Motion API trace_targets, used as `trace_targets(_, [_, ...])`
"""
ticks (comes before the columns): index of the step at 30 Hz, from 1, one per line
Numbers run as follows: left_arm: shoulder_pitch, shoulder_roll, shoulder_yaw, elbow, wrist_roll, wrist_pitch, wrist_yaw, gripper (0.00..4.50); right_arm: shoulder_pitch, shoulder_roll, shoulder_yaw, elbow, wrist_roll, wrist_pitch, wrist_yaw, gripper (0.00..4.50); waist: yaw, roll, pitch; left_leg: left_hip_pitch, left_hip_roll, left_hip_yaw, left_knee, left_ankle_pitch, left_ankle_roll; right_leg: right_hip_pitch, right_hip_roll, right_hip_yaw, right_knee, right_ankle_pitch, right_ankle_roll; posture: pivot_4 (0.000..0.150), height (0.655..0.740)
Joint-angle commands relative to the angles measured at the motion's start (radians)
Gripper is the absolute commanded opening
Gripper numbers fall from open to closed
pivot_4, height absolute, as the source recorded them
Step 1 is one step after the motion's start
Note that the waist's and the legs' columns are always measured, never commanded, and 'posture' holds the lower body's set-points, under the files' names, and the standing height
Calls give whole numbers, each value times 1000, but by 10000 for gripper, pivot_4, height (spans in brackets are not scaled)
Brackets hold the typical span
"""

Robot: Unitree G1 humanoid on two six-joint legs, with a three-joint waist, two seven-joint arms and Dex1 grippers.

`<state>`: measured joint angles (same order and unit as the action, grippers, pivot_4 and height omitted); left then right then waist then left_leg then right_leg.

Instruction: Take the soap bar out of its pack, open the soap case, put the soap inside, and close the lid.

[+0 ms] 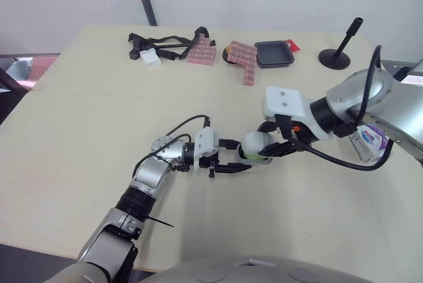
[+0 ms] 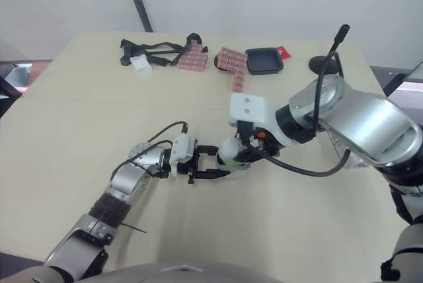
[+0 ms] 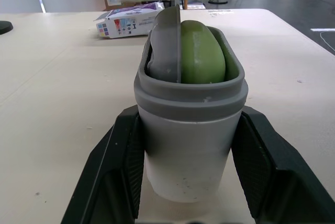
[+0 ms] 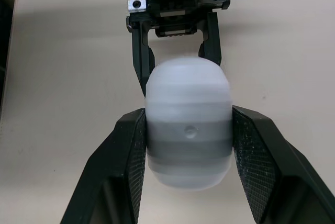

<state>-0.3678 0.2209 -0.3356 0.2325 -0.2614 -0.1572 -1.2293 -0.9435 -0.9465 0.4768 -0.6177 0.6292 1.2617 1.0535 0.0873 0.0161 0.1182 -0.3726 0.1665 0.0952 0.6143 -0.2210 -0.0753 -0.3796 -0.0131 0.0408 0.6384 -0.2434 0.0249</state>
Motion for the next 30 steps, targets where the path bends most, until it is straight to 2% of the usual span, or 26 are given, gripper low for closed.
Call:
trace_targets(1, [-6, 3, 5, -24, -4, -4, 2, 18723, -29, 13, 10, -22, -14, 19, -17, 19161, 2, 0, 0, 0, 0, 0, 0, 0, 0, 0, 0, 0, 0, 0, 0, 1500, 7400])
trace_targets(9, [-2, 2, 6, -32, -5, 0, 7, 18723, -55, 47, 78, -13, -47, 33, -39, 19161, 2, 0, 0, 0, 0, 0, 0, 0, -1, 0, 0, 0, 0, 0, 0, 1500, 7400])
trace_targets(18, [1, 0, 7, -37, -5, 4, 19, 18723, -84, 29, 159, 2, -86, 12, 2, 19161, 1, 0, 0, 1, 0, 0, 0, 0, -2, 0, 0, 0, 2, 0, 0, 1500, 7400])
trace_targets(30, [7, 3, 9, -43, -6, 8, 27, 18723, -57, 51, 208, 8, -115, 58, -20, 19161, -5, -1, -1, 6, 0, 0, 0, 0, -3, 4, 0, 0, 1, 0, 0, 1500, 7400])
